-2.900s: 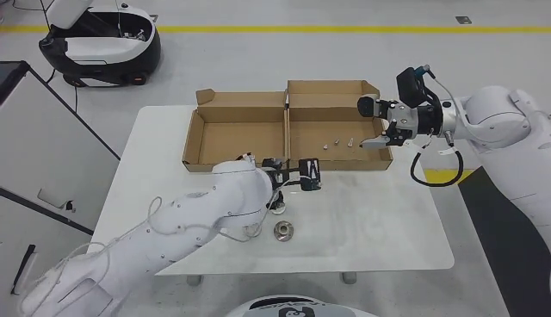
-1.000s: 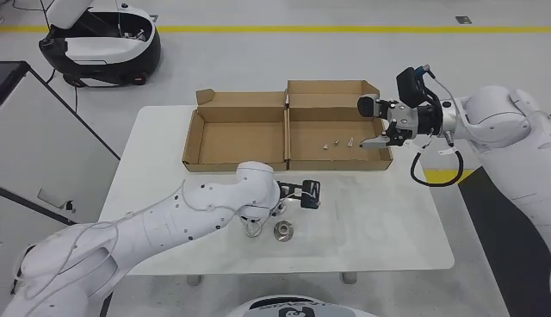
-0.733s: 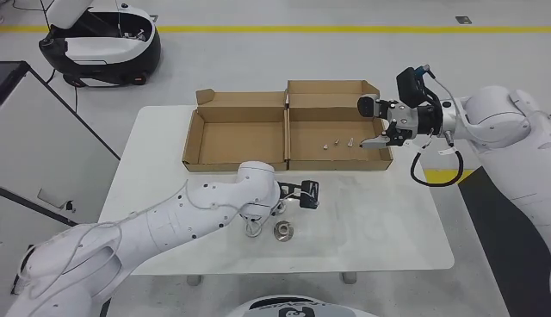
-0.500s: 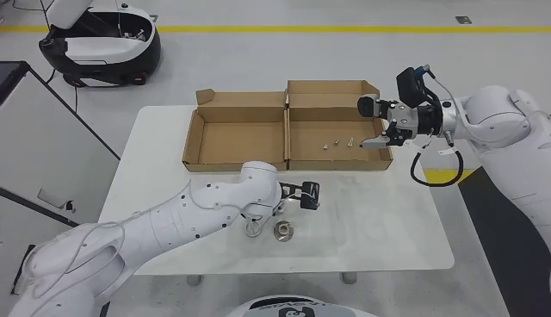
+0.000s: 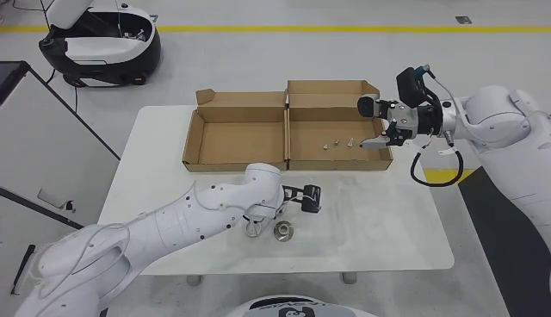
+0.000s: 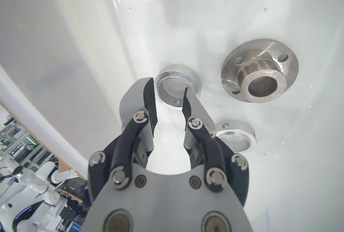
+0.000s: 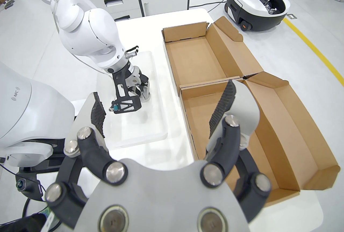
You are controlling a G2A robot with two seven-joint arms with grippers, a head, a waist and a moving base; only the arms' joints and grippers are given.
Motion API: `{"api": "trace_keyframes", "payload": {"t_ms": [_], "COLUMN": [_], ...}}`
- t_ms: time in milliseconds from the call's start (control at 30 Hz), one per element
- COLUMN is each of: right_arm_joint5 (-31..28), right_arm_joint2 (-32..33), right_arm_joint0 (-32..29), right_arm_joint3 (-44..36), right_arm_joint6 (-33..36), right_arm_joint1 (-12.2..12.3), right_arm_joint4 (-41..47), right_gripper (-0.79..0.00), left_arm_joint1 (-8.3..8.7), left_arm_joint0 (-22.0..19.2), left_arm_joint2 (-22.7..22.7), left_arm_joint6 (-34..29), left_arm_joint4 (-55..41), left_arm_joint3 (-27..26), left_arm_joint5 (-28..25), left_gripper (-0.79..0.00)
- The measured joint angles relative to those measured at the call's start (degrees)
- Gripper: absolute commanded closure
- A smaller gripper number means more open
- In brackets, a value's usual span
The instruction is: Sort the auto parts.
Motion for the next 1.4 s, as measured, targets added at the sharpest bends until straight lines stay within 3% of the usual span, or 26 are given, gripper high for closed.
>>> {"api": "trace_keyframes", "payload": {"t_ms": [400, 567, 1400], "right_arm_joint5": [0.0, 0.0, 0.0], "right_arm_joint2": [0.0, 0.0, 0.0], "right_arm_joint0": [0.0, 0.0, 0.0], "right_arm_joint3": [0.0, 0.0, 0.0], "right_arm_joint6": [0.0, 0.0, 0.0], "right_arm_joint1": [0.0, 0.0, 0.0], "right_arm_joint4": [0.0, 0.0, 0.0], "right_gripper": [-0.785, -0.785, -0.785], "left_arm_joint1": [0.5, 0.55, -1.99], "left_arm_joint0": [0.2, 0.1, -1.3], "left_arm_joint2": [-0.7, -1.5, -0.3], "left_arm_joint6": [-0.2, -0.1, 0.8], "left_arm_joint4": [-2.5, -3.6, -4.7], "left_arm_joint3": [-0.6, -0.2, 5.1], "left_arm_joint5": [-0.3, -0.3, -1.3], "left_gripper": [-0.345, -0.305, -0.234]}}
